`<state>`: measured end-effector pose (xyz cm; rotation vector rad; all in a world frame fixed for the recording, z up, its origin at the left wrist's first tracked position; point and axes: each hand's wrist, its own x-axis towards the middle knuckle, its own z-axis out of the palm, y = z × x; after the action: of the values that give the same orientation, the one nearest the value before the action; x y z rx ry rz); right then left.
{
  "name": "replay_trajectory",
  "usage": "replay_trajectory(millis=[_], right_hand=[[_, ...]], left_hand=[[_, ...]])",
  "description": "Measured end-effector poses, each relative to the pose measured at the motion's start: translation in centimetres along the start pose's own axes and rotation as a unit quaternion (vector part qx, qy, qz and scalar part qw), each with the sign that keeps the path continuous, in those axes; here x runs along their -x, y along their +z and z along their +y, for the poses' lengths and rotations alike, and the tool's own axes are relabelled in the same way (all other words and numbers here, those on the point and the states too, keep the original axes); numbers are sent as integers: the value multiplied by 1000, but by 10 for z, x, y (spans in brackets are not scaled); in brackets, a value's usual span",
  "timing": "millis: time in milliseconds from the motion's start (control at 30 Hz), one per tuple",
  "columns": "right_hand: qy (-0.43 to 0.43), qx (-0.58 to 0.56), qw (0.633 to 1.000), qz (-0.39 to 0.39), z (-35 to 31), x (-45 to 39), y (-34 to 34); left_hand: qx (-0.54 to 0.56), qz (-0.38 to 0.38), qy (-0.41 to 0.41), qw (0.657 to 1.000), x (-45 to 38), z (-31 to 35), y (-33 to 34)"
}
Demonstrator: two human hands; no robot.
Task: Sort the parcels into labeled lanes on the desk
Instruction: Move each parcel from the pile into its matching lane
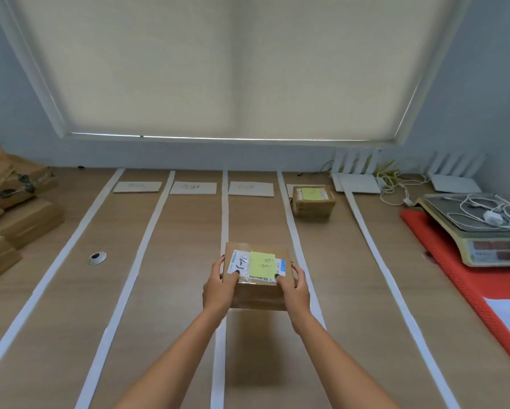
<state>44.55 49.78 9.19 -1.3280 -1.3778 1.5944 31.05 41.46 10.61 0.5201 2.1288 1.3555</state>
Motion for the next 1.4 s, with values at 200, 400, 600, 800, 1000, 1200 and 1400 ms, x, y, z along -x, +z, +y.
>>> replay_trajectory(millis=[200,400,600,800,1000,1200,1400], right_hand=[[-1,11,1000,-20,-13,-74,-104],[7,38,999,6,-16,-138,-202],[13,77,997,5,-17,-191,-224],[23,108,994,5,-2,-248,-220],[-9,79,997,4,1,-312,-206],[2,113,993,-17,27,-354,-189],[21,60,998,-9,30,-374,-177]], left_hand=[[44,-14,-7,999,-4,42,118],[74,-85,-33,993,-6,75,220],[89,-96,-38,991,-33,82,270],[96,-53,-81,991,-87,72,305],[99,-43,-37,993,-153,74,330],[9,47,-10,999,-187,59,345],[73,52,-46,995,-202,57,347]])
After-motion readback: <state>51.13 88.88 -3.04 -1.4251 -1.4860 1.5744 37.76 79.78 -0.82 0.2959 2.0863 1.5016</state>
